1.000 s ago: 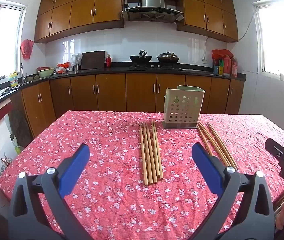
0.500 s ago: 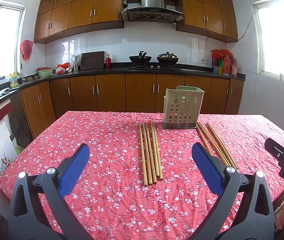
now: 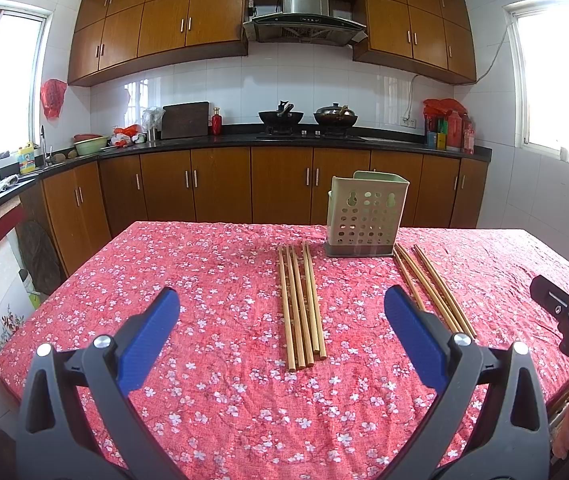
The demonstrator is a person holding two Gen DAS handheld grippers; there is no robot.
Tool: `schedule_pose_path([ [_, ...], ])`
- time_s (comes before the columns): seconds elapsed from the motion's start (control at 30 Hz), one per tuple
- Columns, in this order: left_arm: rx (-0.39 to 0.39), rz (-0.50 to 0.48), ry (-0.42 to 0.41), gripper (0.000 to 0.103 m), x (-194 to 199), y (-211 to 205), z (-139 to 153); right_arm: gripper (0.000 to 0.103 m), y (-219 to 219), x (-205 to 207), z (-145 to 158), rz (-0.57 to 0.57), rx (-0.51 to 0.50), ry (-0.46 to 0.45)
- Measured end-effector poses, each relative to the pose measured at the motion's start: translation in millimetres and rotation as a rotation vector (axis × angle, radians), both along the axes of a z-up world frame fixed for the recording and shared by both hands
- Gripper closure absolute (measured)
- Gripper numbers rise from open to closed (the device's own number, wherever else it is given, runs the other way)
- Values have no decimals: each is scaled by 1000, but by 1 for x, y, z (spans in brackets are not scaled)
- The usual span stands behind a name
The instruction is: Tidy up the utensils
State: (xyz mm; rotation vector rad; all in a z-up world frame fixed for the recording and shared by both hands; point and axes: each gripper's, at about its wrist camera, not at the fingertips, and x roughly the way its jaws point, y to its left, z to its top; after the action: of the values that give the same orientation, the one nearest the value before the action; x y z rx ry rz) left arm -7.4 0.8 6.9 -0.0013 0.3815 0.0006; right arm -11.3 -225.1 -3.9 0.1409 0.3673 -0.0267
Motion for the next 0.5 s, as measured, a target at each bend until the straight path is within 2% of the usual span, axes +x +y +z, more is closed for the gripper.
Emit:
schedule_pose_path([
  [0.5,1,-1,0,4,4,-10,0,2,0,0,0,0,1,0],
])
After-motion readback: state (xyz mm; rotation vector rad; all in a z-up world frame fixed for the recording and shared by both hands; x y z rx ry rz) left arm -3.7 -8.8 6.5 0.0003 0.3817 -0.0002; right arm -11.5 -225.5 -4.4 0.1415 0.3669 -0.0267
